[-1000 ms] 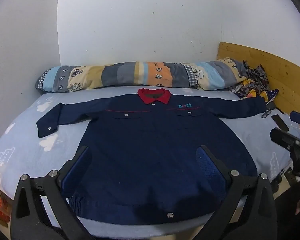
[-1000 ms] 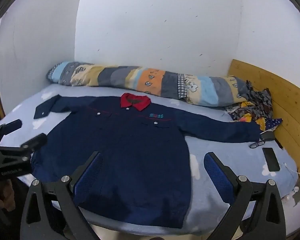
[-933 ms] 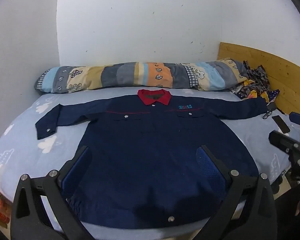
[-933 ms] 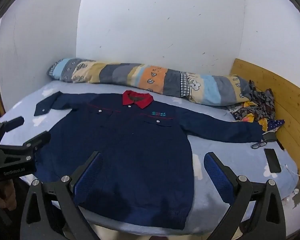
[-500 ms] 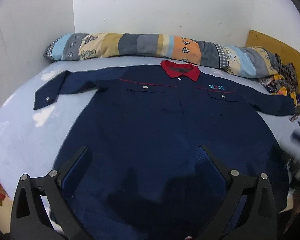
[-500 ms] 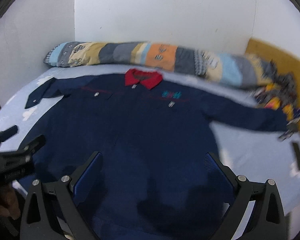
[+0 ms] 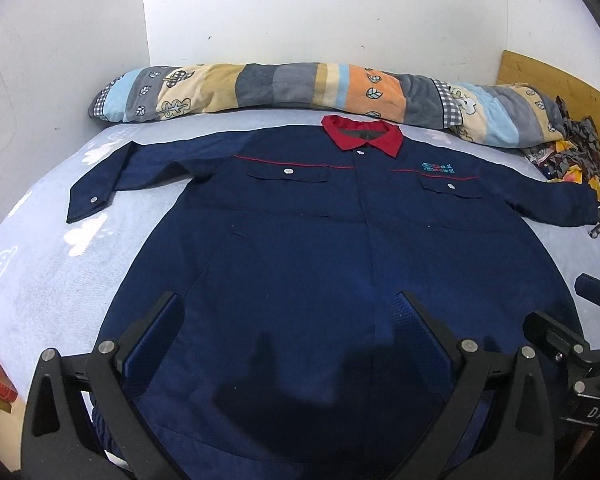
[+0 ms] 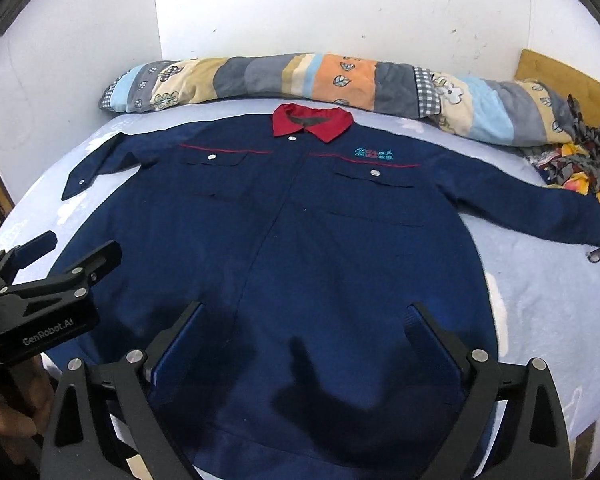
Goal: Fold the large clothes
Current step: 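Move the right gripper toward the navy jacket's sleeve cuff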
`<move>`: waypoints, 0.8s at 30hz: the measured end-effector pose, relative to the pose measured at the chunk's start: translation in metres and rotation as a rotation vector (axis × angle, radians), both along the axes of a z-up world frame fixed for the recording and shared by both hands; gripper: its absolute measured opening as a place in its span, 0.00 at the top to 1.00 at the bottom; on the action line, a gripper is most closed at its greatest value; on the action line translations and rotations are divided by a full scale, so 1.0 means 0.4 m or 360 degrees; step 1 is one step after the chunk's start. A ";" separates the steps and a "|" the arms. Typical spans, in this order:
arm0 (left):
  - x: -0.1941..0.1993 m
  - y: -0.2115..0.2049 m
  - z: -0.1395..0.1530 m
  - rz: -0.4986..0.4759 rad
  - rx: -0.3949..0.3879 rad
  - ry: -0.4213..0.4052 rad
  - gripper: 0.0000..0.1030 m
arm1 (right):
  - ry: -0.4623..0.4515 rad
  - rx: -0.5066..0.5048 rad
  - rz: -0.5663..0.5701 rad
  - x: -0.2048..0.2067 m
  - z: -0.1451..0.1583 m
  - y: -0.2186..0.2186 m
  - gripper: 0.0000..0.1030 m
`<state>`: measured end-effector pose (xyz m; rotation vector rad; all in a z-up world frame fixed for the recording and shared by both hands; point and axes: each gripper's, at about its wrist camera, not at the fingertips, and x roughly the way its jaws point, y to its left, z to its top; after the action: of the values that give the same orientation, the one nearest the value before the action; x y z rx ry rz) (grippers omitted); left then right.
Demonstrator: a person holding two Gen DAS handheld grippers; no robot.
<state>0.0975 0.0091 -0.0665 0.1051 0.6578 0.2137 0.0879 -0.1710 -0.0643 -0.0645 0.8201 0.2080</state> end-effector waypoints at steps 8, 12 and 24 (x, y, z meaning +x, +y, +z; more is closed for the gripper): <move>-0.007 -0.016 0.009 -0.0017 0.0024 0.0009 0.00 | 0.0063 0.0118 -0.0060 0.016 -0.006 -0.052 0.04; 0.017 -0.031 0.014 -0.0044 0.0011 0.0015 0.00 | 0.0079 0.0184 -0.0094 0.020 -0.013 -0.076 0.04; 0.178 -0.070 0.010 -0.0131 -0.0021 0.0028 0.00 | 0.0124 0.0511 -0.0391 0.057 -0.020 -0.274 0.05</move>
<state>0.1687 -0.0190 -0.0624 0.1214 0.6709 0.1294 0.1108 -0.2807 -0.0722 0.3467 0.8552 0.1083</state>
